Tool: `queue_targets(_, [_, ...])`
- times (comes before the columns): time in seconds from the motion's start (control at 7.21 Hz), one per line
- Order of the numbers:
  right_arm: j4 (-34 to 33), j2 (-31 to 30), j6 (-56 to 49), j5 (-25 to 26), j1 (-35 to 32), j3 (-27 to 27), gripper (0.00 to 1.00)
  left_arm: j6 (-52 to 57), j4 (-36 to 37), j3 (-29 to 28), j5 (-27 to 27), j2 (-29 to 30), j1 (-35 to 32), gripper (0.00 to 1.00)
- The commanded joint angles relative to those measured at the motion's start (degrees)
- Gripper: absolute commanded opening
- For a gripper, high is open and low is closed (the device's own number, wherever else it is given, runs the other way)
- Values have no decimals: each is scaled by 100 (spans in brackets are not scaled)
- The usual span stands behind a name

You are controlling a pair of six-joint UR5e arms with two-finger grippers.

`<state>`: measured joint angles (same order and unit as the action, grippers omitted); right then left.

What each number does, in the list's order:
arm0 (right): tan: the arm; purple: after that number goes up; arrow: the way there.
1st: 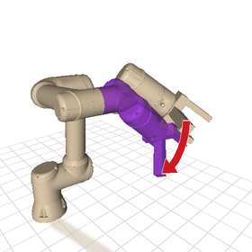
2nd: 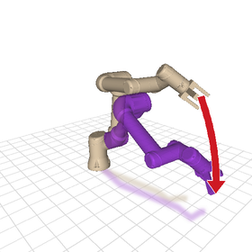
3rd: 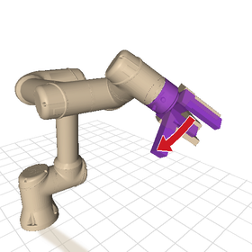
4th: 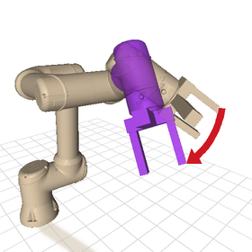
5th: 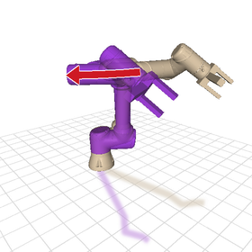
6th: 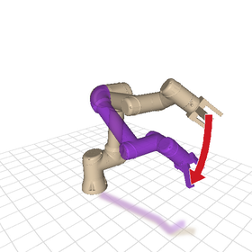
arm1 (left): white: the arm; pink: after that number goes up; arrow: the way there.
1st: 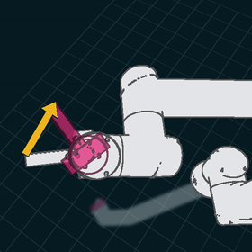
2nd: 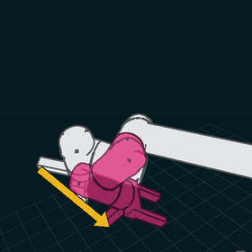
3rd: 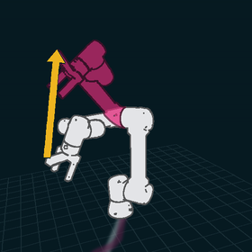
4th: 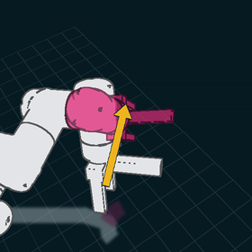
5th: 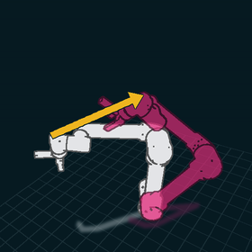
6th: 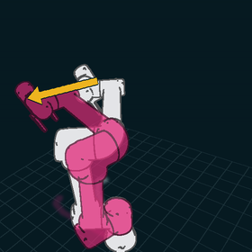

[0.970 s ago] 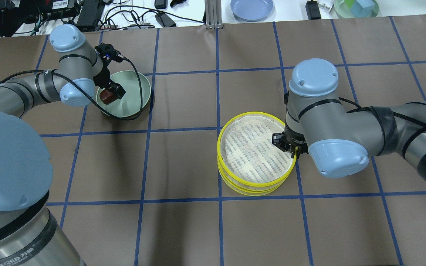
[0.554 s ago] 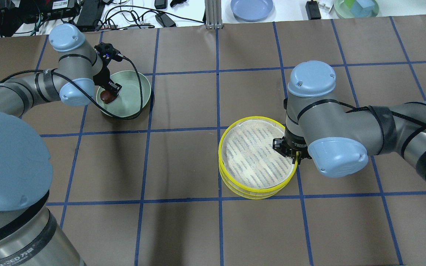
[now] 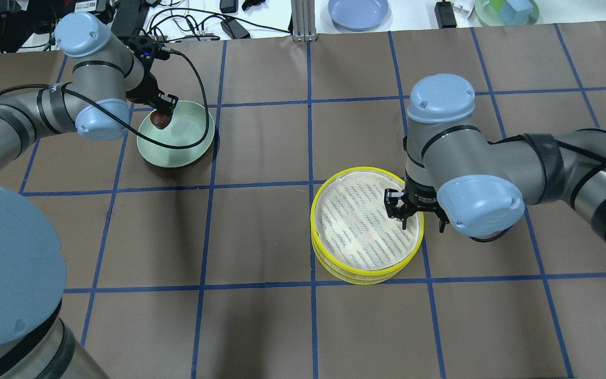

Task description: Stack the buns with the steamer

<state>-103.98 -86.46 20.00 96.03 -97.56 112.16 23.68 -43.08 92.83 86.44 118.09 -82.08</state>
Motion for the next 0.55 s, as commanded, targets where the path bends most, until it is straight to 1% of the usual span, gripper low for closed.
queue_targets(0.0, [534, -38, -66, -5, 9, -920, 100, -1352, -401, 6, 40, -505, -630, 0])
queue_targets(0.14, [649, -73, -101, -40, 35, -1342, 100, -2332, -707, 7, 40, -715, -1034, 0])
queue_targets(0.28, [755, -143, -128, -153, 26, -1868, 100, -3099, -1041, 7, -90, -944, -1395, 0])
queue_targets(0.42, [991, -143, -180, -381, 35, -2308, 100, -3646, -1471, 7, -344, -1138, -1756, 0])
